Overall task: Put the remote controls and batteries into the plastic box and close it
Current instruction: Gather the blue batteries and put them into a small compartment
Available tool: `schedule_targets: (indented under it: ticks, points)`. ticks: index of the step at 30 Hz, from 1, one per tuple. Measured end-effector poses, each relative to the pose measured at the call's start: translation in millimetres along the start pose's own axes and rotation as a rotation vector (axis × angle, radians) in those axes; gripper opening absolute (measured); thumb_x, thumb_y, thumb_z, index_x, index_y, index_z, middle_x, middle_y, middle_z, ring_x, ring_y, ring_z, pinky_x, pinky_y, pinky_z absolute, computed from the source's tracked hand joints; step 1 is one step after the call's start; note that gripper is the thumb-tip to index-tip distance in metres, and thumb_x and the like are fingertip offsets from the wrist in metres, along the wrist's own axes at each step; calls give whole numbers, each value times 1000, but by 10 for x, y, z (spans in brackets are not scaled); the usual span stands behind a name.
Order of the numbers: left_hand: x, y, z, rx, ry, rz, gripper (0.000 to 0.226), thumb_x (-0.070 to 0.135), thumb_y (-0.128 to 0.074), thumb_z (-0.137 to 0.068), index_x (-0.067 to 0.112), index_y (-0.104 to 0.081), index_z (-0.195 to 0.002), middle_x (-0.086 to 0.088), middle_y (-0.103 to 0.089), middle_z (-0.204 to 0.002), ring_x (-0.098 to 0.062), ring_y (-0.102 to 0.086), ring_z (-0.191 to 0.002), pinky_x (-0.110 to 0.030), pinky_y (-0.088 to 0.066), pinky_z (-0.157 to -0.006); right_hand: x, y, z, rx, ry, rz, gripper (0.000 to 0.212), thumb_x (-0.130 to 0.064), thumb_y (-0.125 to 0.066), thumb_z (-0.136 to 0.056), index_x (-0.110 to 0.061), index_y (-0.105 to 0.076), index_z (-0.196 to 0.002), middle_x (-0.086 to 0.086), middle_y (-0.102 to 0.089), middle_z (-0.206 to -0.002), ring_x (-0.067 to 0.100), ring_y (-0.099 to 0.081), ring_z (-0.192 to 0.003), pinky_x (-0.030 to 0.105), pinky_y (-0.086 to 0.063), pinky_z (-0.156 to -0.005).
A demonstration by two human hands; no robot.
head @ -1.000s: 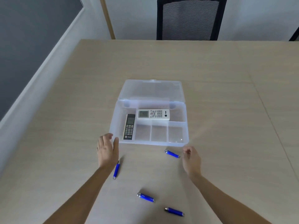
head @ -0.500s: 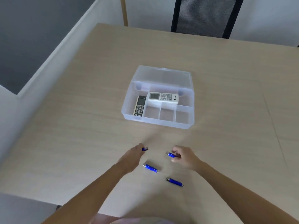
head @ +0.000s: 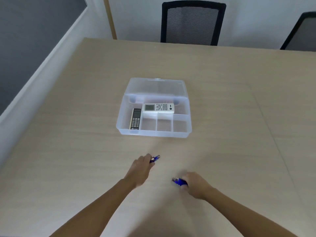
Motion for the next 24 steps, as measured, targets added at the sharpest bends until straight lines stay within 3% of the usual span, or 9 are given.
schedule_targets:
  ticks: [2,4,7,10,13,15,18,21,24]
  points:
    - [67,319,-224,138,70,188,16,21,-39,-100,7,-46,-99,-11,-61,-84,-29,-54,-67,-40,-45,-65,47,496,-87,192,-34,-151,24,-24,-53,-79,-9,-46,-62,5,-44,-58,26,-45,-61,29,-24,-51]
    - [105,592,-451,235,156,343,14,16,-38,-100,5,-46,-99,-4,-58,-79,-20,-49,-59,-34,-38,-60,62,1078,-197,415,-66,-267,29,-22,-56,-81,-7,-48,-58,7,-49,-54,25,-42,-56,29,-27,-51]
    - [112,819,-768,246,276,459,15,14,-33,-101,6,-44,-99,5,-58,-82,-18,-57,-71,-28,-39,-60,4,1714,-502,548,-126,-364,27,-19,-56,-80,-8,-51,-56,13,-59,-60,30,-52,-57,29,-33,-51]
    - [37,812,-975,211,323,518,11,12,-32,-101,9,-42,-96,2,-64,-87,-22,-63,-78,-32,-50,-66,-66,1952,-969,463,-182,-328,21,-15,-54,-77,-9,-49,-58,19,-62,-66,34,-57,-62,28,-37,-51]
    - [-71,727,-1036,192,382,621,16,11,-34,-100,5,-48,-105,-1,-65,-90,-21,-61,-79,-46,-53,-85,-79,1901,-1306,350,-256,-203,24,-12,-54,-77,-9,-40,-58,8,-50,-60,30,-52,-66,25,-32,-43]
    - [-128,676,-1047,178,395,643,17,11,-35,-100,6,-49,-106,0,-65,-90,-22,-61,-83,-48,-52,-87,-82,1821,-1462,293,-265,-170,31,-10,-50,-81,-11,-34,-54,5,-41,-57,29,-52,-62,24,-34,-43]
    - [-175,657,-1074,159,416,663,16,12,-34,-100,16,-50,-98,-2,-66,-94,-25,-63,-88,-44,-51,-80,-86,1709,-1659,179,-281,-172,31,-2,-52,-78,-11,-38,-51,4,-43,-52,20,-46,-44,24,-38,-39]
    - [-168,664,-1135,155,443,650,18,10,-35,-99,7,-49,-110,-1,-66,-98,-11,-61,-78,-28,-45,-66,-106,1715,-1705,34,-292,-214,29,-3,-66,-70,-13,-46,-51,-4,-49,-32,9,-50,-31,19,-44,-38]
    - [-54,716,-1225,187,469,630,18,9,-36,-98,6,-49,-110,0,-66,-96,-6,-61,-71,-19,-42,-56,-58,2016,-1693,20,-247,-274,13,-12,-72,-71,-7,-60,-68,5,-69,-57,19,-65,-52,29,-58,-64]
Point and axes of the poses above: each hand's wrist, its own z-axis away from the middle knuckle, its own y-axis out of the back of the hand, x = y × z, the point moved 7 cm from there along -z, towards the middle knuckle
